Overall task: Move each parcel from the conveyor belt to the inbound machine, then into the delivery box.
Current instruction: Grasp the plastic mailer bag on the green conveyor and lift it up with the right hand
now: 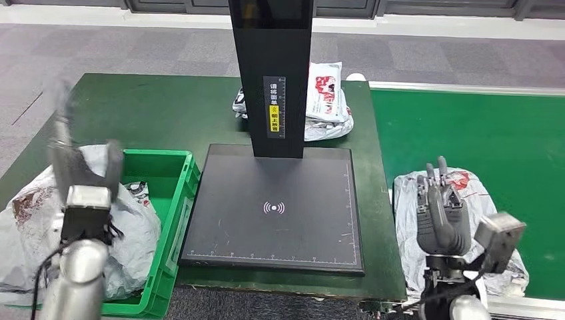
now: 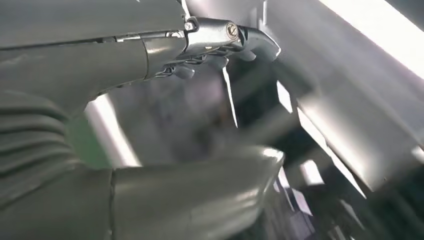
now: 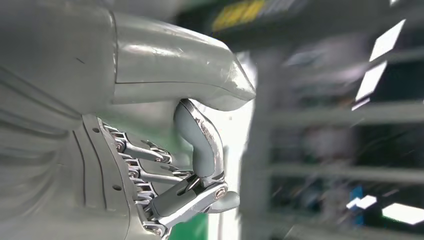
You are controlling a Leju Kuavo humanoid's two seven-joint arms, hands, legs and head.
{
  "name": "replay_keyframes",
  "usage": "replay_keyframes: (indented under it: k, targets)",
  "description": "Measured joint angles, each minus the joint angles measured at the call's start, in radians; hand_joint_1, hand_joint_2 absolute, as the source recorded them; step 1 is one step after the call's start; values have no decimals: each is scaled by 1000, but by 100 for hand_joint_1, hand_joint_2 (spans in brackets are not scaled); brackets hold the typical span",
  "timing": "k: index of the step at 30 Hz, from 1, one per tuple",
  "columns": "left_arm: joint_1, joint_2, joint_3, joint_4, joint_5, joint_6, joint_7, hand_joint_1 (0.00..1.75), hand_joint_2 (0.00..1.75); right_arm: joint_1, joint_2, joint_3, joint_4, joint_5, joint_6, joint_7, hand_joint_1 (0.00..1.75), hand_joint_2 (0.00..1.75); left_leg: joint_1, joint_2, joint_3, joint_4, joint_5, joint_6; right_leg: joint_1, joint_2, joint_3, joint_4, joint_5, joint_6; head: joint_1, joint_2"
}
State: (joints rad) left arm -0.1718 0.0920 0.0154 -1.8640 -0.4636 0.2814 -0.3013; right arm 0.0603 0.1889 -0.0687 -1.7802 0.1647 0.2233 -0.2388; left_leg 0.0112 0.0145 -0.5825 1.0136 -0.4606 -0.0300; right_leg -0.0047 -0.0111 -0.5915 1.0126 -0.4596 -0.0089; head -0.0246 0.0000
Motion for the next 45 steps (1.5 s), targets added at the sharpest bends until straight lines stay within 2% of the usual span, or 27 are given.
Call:
replay_keyframes:
  k: [3, 7, 10, 18, 24, 28, 36, 45]
  targets:
    - [57, -35, -46, -25, 75, -71, -25, 0, 175, -42, -23, -49, 50, 94, -18, 52, 0, 175, -2, 1, 0, 0, 0, 1, -1, 1, 0, 0, 1, 1, 0, 0]
    - [155, -93, -125, -37, 212, -245, -34, 0, 175, -142, -92, -117, 180, 381, -100, 196, 0, 175, -3, 1, 0, 1, 0, 4, -4, 0, -1, 0, 1, 2, 0, 0]
    - [190, -120, -173, 3, 257, -301, -51, 0, 175, -213, -155, -153, 292, 541, -150, 240, 0, 175, -4, -1, -1, 1, 1, 6, -3, -1, -1, 0, 1, 3, 0, 0]
    - [199, -181, -259, 182, 352, -383, -62, 0, 175, -407, -320, -207, 685, 948, -212, 399, 0, 175, -7, -2, -1, 1, 2, 9, -6, -2, 0, 0, 4, 6, 0, 0]
    - [171, -209, -301, 284, 377, -404, -66, 0, 175, -486, -361, -201, 982, 1093, -215, 457, 0, 175, -7, -2, -1, 1, 2, 9, -6, -2, 0, 0, 4, 6, 0, 0]
    - [158, -219, -317, 317, 392, -419, -62, 0, 175, -505, -363, -184, 1095, 1148, -177, 476, 0, 0, -7, -3, -1, 1, 2, 9, -5, -2, -1, 0, 4, 6, 0, 0]
    - [115, -237, -345, 380, 407, -417, -61, 0, 175, -510, -314, -121, 1256, 1201, -149, 496, 0, 0, -6, -3, -1, 0, 2, 9, -5, -2, 0, 0, 3, 6, 0, 0]
    - [103, -238, -353, 410, 411, -416, -63, 0, 175, -534, -307, -89, 1316, 1211, -145, 486, 0, 0, -6, -2, 1, 1, 2, 10, -5, -2, 3, 0, 4, 7, 0, 0]
